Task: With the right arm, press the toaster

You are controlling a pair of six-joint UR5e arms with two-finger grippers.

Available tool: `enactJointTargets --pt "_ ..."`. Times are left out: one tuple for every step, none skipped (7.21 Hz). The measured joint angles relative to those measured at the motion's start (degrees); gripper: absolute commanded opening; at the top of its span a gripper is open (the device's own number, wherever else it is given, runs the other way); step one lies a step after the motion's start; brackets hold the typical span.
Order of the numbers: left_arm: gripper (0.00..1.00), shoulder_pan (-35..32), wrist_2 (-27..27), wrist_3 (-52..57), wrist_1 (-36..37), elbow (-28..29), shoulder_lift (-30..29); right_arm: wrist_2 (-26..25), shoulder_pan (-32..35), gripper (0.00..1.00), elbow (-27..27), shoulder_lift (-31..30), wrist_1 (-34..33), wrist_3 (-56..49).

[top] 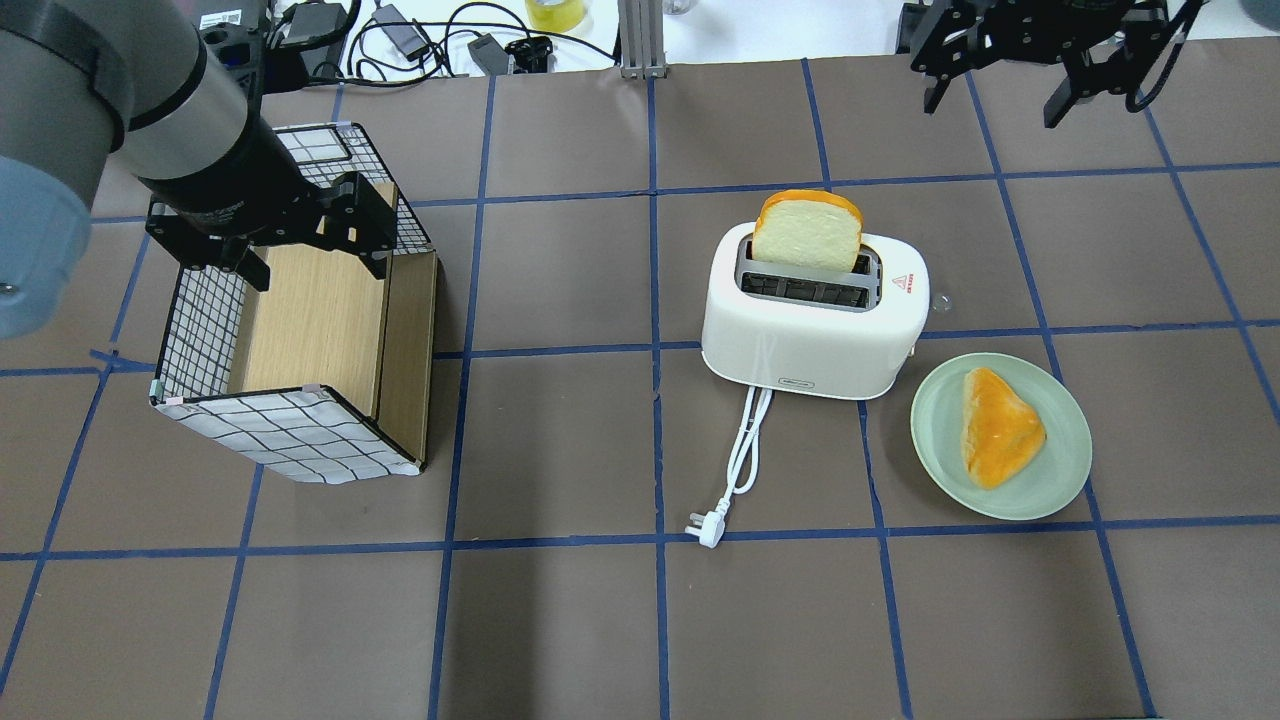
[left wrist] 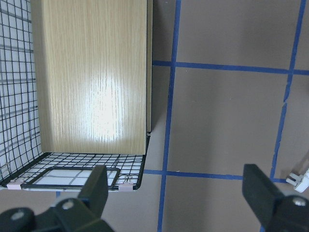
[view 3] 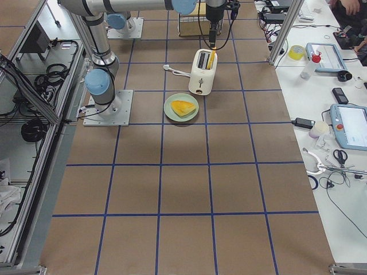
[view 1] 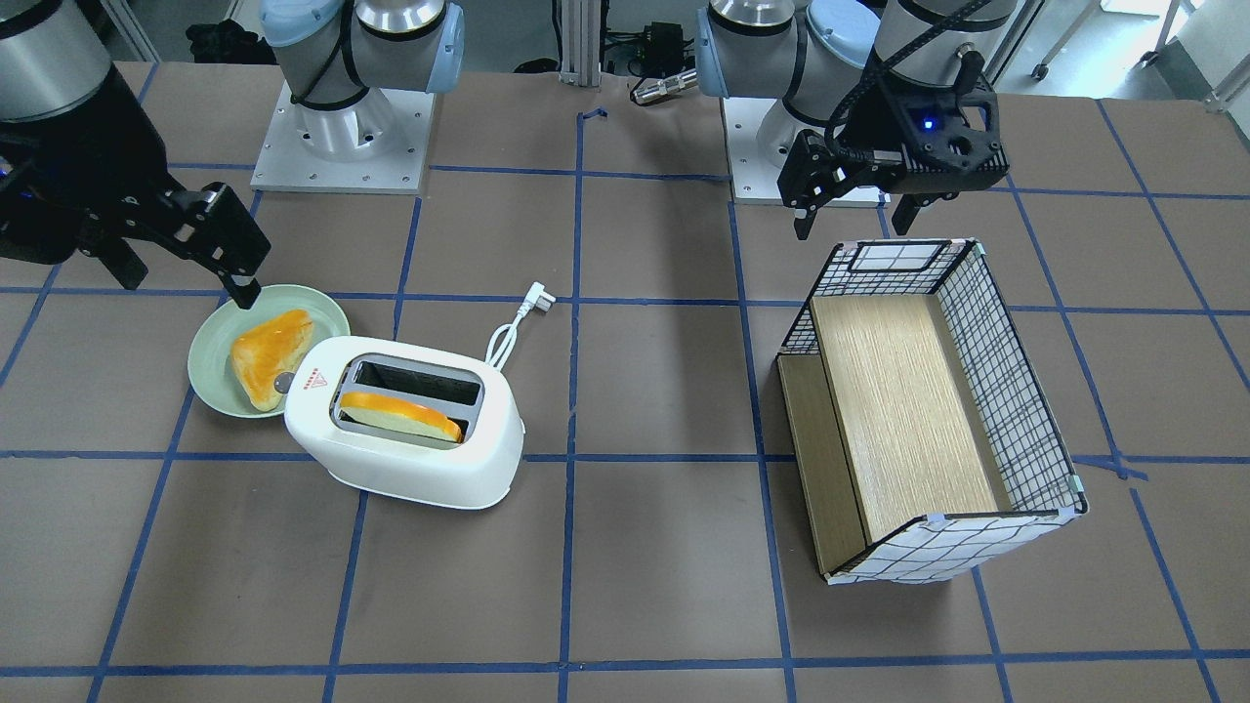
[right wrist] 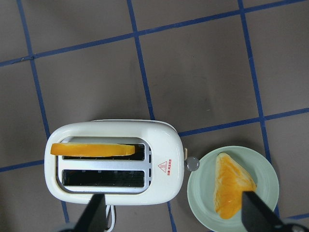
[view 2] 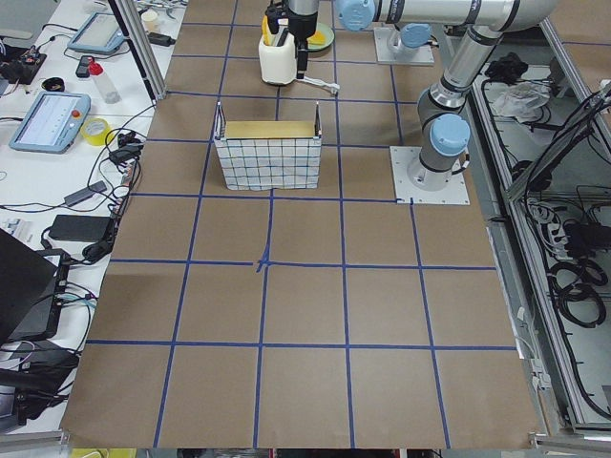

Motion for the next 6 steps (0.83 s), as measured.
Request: enactJointTargets --pt "1.00 0.0 0.0 0.0 0.0 0.0 0.0 0.0 0.5 1.00 0.1 0.2 -0.2 -2.1" --pt "1.00 0.0 0.0 0.0 0.0 0.0 0.0 0.1 1.0 1.00 0.2 0.3 -0.2 -4.2" --pt "1.00 0.0 0.0 0.0 0.0 0.0 0.0 0.3 1.5 1.00 0.4 0.4 -0.2 -5.2" --pt "1.00 0.0 0.0 0.0 0.0 0.0 0.0 0.4 1.7 1.00 0.5 0.6 -0.2 -5.5" --pt "1.00 0.0 0.0 0.0 0.0 0.0 0.0 0.1 1.8 1.00 0.5 0.7 -0.2 -5.6" --pt "1.00 0.0 0.0 0.0 0.0 0.0 0.0 -0.2 1.8 1.00 0.6 0.7 -0.1 -5.6"
